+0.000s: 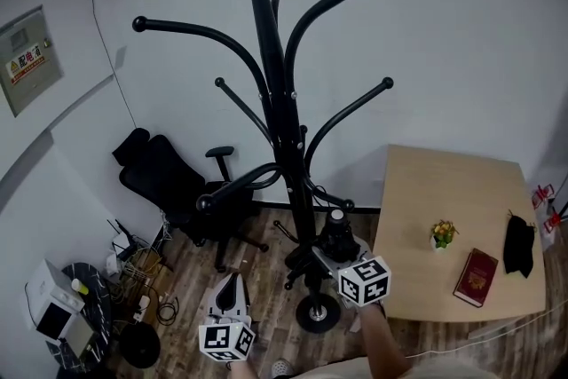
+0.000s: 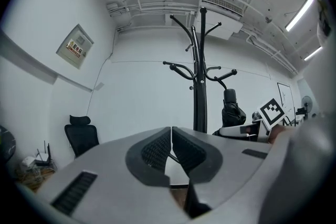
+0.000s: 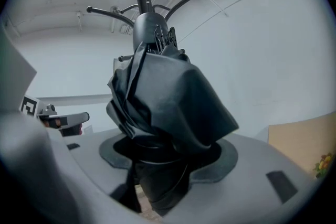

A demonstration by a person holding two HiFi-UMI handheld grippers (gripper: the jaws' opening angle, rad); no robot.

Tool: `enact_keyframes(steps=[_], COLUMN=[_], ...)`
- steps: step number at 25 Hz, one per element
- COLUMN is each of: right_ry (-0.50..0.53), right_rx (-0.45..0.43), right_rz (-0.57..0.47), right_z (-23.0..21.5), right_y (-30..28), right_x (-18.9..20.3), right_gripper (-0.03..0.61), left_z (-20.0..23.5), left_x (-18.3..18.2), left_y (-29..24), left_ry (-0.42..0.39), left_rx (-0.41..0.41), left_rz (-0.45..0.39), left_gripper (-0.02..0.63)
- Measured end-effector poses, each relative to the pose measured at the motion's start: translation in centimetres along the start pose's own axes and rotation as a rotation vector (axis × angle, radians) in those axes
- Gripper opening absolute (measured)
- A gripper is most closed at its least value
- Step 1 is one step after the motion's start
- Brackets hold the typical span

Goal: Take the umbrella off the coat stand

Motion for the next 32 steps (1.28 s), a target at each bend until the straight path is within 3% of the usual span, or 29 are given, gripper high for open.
enact_keyframes(steps=[7, 15, 32], right_ry=[-0.013, -0.010, 0.000], right_rx=[-0.026, -0.065, -0.151], right_rz=[0.013, 0.011, 0.025], right_z=[0.1, 0.0, 0.4], right_y=[0.5, 0.8, 2.4], right_x=[0.4, -0.3, -0.9], right_gripper=[0.285, 0.285, 0.286], left_z=[-0.5, -1.4, -7.5], left_x=[0.4, 0.5, 2.9], left_y=[1.2, 1.5, 2.0], left_ry=[0.054, 0.053, 0.048], left_rx=[-0.033, -0.064, 0.004], left_rz=[-0.013, -0.010, 0.039], left_gripper=[0.023, 0.023, 0.023])
Point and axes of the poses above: the fingertips, and each gripper's own axes: y backward along the fingers, z to its left, x out of its underside, the point moved 1 cm from there along y, backward along the fingers, and after that the axes turned 10 degrees about -z, right-handed, at the moved point
